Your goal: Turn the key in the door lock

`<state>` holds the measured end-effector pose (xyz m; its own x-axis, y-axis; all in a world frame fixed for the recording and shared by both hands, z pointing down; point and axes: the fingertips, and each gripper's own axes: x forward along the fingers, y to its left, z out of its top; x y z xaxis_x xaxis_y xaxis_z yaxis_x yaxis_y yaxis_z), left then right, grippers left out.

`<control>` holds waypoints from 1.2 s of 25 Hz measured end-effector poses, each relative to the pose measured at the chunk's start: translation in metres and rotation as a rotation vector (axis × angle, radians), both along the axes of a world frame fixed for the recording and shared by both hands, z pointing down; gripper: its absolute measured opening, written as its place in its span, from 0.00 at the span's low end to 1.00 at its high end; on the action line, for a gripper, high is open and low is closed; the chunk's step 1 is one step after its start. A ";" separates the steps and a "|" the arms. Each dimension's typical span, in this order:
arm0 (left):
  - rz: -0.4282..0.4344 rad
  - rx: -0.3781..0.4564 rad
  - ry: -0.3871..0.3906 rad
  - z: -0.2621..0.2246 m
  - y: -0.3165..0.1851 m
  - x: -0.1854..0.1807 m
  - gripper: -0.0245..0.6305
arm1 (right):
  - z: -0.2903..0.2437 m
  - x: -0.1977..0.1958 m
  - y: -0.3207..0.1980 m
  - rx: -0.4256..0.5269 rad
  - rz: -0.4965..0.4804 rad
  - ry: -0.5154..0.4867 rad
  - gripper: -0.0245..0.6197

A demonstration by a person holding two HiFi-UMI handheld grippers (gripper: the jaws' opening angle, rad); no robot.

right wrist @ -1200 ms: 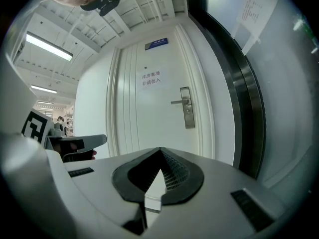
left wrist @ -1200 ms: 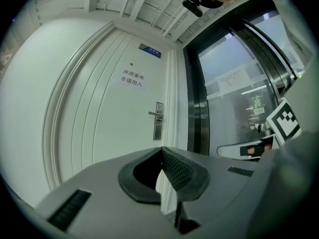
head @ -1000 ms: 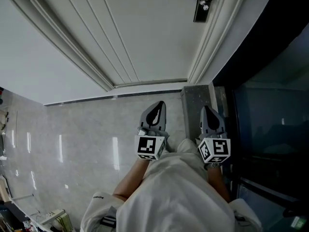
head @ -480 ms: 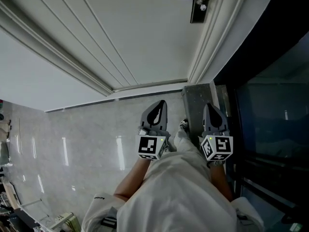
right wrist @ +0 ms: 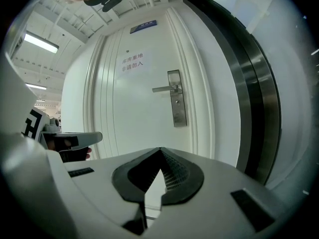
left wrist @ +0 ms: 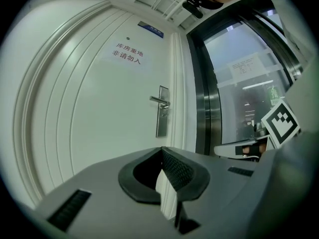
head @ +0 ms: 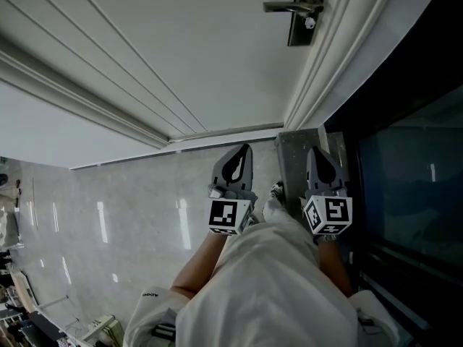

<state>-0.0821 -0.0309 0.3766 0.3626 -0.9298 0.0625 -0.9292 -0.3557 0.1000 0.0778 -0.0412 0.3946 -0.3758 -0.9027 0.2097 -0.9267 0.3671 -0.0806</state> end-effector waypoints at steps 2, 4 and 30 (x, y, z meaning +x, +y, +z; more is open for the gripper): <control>-0.007 -0.002 0.001 -0.001 -0.014 0.002 0.05 | -0.002 0.001 -0.014 0.001 -0.010 0.002 0.04; -0.015 0.000 0.001 -0.004 -0.027 0.006 0.05 | -0.005 0.004 -0.028 0.006 -0.021 0.005 0.04; -0.053 0.049 0.019 -0.025 -0.149 0.039 0.05 | -0.051 0.006 -0.155 0.196 -0.159 0.274 0.04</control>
<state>-0.0431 -0.1800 0.3513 0.3132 -0.9496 0.0098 -0.9451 -0.3107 0.1011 0.0841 -0.1957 0.3441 -0.4683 -0.8705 0.1512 -0.8343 0.4920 0.2489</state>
